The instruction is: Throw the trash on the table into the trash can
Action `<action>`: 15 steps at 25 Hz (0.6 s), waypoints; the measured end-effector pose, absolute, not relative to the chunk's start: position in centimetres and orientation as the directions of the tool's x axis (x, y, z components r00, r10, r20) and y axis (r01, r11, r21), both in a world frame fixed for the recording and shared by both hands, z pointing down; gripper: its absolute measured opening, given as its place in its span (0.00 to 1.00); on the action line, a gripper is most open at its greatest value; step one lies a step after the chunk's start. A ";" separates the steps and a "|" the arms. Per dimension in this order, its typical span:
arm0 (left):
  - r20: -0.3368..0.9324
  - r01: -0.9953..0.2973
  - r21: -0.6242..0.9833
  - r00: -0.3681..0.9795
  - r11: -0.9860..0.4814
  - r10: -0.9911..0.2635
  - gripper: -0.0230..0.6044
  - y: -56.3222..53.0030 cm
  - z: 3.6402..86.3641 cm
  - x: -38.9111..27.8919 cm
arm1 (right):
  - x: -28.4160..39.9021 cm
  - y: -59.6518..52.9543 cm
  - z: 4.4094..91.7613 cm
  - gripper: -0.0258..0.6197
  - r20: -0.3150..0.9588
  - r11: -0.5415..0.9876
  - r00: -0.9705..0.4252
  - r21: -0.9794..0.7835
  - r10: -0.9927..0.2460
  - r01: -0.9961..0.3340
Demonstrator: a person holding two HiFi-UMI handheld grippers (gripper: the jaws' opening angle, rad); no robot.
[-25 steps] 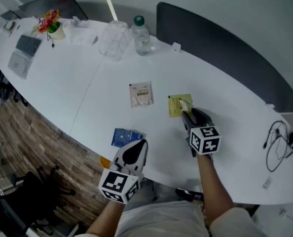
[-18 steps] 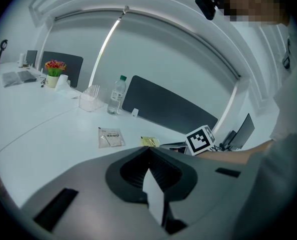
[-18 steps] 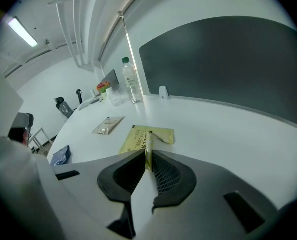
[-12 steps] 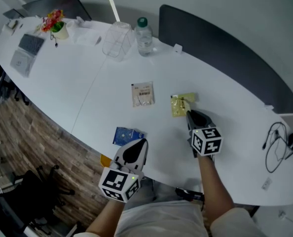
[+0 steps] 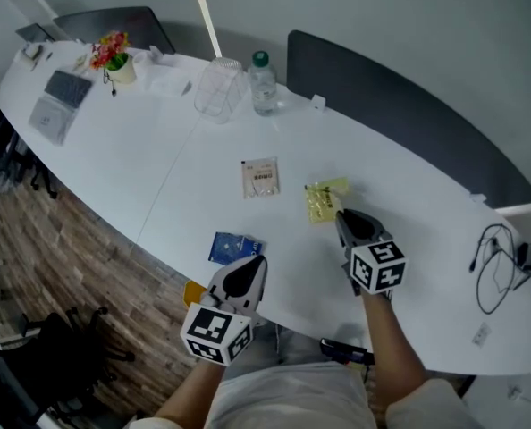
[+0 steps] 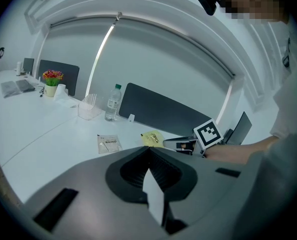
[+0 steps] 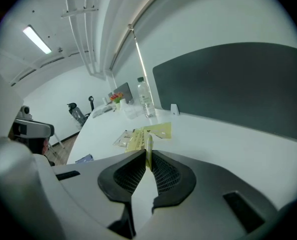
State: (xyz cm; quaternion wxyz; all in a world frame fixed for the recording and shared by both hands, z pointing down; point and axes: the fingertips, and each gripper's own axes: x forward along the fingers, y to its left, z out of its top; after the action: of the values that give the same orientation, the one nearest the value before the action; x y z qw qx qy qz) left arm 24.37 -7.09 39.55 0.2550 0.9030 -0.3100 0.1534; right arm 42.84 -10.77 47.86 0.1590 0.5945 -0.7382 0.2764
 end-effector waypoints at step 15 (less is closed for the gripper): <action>0.381 -0.645 0.318 0.758 -0.695 -0.529 0.04 -3.9 34.8 21.5 | 39.9 -4.2 38.0 0.13 0.493 0.222 -0.285 -0.184 -0.822 -0.958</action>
State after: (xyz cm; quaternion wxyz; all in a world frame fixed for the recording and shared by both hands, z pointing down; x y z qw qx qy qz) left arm 21.55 -3.87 34.80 0.2210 0.9112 -0.3220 0.1310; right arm 39.91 -4.21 38.00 0.1470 0.5795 -0.7678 0.2305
